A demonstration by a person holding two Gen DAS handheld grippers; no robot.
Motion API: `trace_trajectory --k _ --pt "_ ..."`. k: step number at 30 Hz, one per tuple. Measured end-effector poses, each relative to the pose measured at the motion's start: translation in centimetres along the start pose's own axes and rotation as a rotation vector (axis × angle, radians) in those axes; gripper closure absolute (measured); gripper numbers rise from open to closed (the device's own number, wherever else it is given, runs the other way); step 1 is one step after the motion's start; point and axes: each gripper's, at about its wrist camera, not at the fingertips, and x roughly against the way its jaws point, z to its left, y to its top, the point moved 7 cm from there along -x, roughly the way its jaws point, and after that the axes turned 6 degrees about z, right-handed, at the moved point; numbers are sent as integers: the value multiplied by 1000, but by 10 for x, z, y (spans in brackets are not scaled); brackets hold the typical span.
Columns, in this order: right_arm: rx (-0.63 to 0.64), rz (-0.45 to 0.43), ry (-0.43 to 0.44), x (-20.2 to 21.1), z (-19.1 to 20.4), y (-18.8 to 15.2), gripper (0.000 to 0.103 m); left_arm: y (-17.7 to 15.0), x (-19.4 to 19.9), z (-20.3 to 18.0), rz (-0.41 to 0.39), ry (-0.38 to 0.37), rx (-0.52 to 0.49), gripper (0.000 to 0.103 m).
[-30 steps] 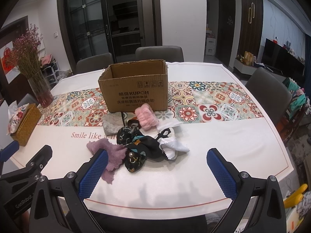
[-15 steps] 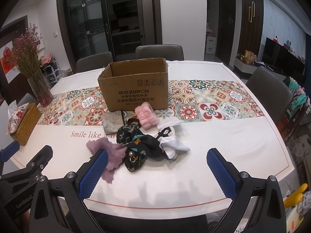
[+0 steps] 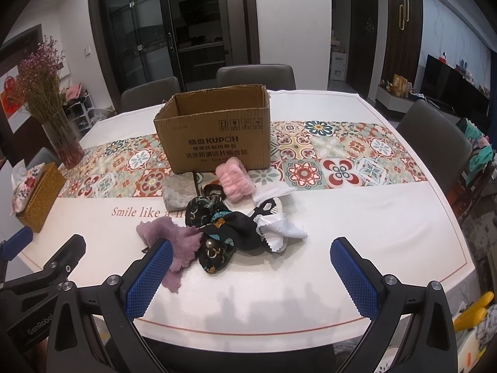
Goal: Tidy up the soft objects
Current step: 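Reach the left gripper to the purple towel and close on it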
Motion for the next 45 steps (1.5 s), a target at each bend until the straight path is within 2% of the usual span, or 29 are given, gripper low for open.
trace_trajectory --k 8,11,17,31,34,42,44,45 --pt "-8 56 19 -22 -1 1 1 0 -21 -7 37 -25 -11 0" --pt "-12 79 24 -32 -3 0 1 2 -27 -9 43 -8 -23 0" --pt "-23 123 25 -54 -6 -1 1 -2 -54 -15 117 -12 -37 0" --pt "-32 217 35 -102 -7 -3 1 -4 -107 -30 224 -25 -63 2" --pt "-34 235 38 -112 -8 -4 1 -3 -119 -34 240 -20 -75 7" --pt "-47 270 27 -133 -13 -3 1 -1 -147 -44 277 -18 -105 11" --pt "-52 282 25 -139 -15 -4 1 -2 -154 -46 289 -20 -110 14" --pt "-54 289 25 -142 -15 -4 1 -2 -157 -47 294 -20 -112 18"
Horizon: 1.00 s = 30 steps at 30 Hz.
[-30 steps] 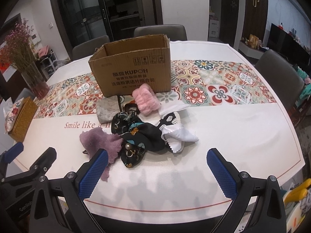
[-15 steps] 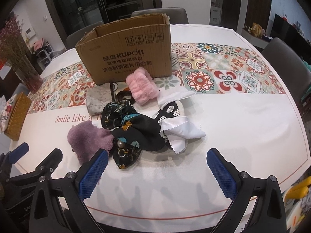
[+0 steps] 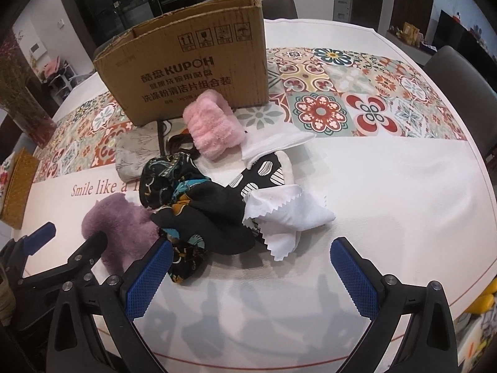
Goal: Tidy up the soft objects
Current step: 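Reach the left gripper to the purple towel and close on it, then grasp the black patterned scarf with the right gripper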
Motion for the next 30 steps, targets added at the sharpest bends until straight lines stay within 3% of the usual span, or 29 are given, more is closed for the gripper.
trace_trajectory --k 3,8,13,20,25,30 --pt "0 14 1 -7 1 1 1 1 -9 -1 15 -4 1 31" --pt "9 24 1 -14 3 3 1 2 -21 -3 42 -12 5 35" --pt "3 36 -2 -18 2 4 0 2 -25 -4 54 -17 2 53" --pt "-1 42 -5 -20 1 2 0 0 -30 -5 66 -19 -7 62" --pt "1 42 -5 -21 2 3 0 -2 -32 -6 81 -30 -10 86" --pt "1 42 -3 -21 2 2 1 -4 -35 -7 91 -36 -13 89"
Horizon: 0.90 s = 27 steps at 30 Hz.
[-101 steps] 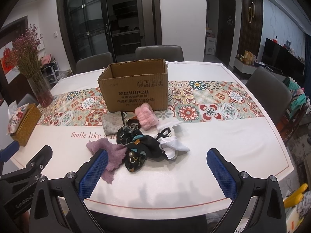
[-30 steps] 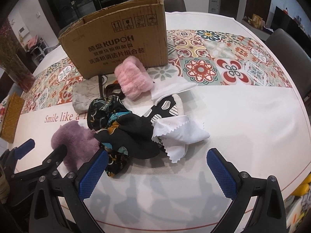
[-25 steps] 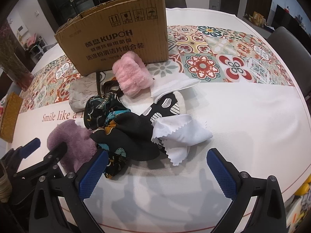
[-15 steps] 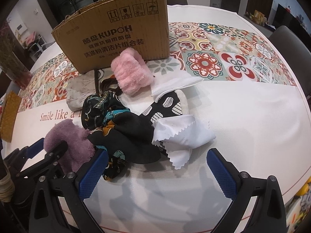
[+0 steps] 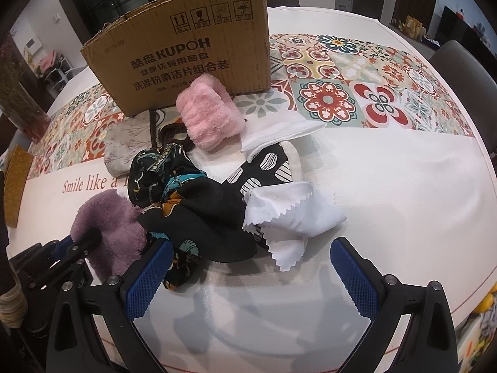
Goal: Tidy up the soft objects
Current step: 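Grasp the black patterned scarf with the right gripper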
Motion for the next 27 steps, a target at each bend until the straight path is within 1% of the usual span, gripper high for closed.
trace_trajectory --k 7,10,13,14,15,16,17,18,19,20,21,23,25,27 --pt "42 -22 32 2 17 6 1 1 -1 0 1 -12 3 91" --pt "75 -41 26 3 28 9 1 2 -1 4 0 -24 13 91" --pt "95 -34 7 -2 34 10 5 2 -1 9 -2 -32 26 91" --pt "100 -29 4 -4 36 10 9 2 -1 10 -3 -35 30 92" --pt "105 -22 8 -6 38 10 15 2 -1 11 -4 -36 33 92" --pt "110 -13 13 -9 40 11 19 2 -1 13 -4 -37 38 92" --pt "115 -8 16 -11 43 10 26 2 -1 15 -4 -38 43 92" --pt "120 -1 18 -13 45 10 30 1 -1 17 -4 -39 48 92" --pt "125 5 19 -15 47 10 31 1 -1 19 -5 -39 52 92" --pt "128 12 23 -17 49 9 35 1 -1 21 -6 -40 56 92" --pt "131 25 34 -20 52 8 41 1 0 22 -7 -41 59 92" --pt "132 49 46 -26 54 5 47 1 1 23 -10 -43 63 92" --pt "126 73 65 -31 56 2 57 1 3 23 -16 -47 62 92" --pt "107 89 93 -34 56 0 72 1 6 22 -22 -51 60 92"
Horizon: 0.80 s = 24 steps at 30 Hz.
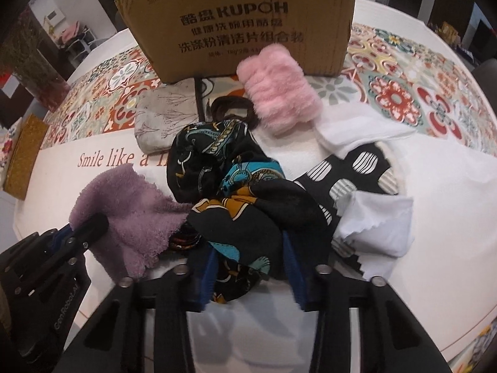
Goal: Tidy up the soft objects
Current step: 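Grasp the black patterned scarf with the right gripper, then lift the purple towel with the left gripper while the right carries the scarf toward the box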
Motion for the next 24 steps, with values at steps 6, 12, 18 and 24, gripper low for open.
trace_trajectory --k 6,12,18,24 --pt "-3 -24 25 3 4 0 96 -1 5 0 -10 -6 2 92" --pt "4 -68 35 18 8 1 98 0 16 -1 -37 -9 2 92" --pt "7 -125 56 40 11 3 99 2 31 -3 -71 -10 -2 92" --pt "16 -173 62 61 16 3 99 3 52 2 -123 3 7 92"
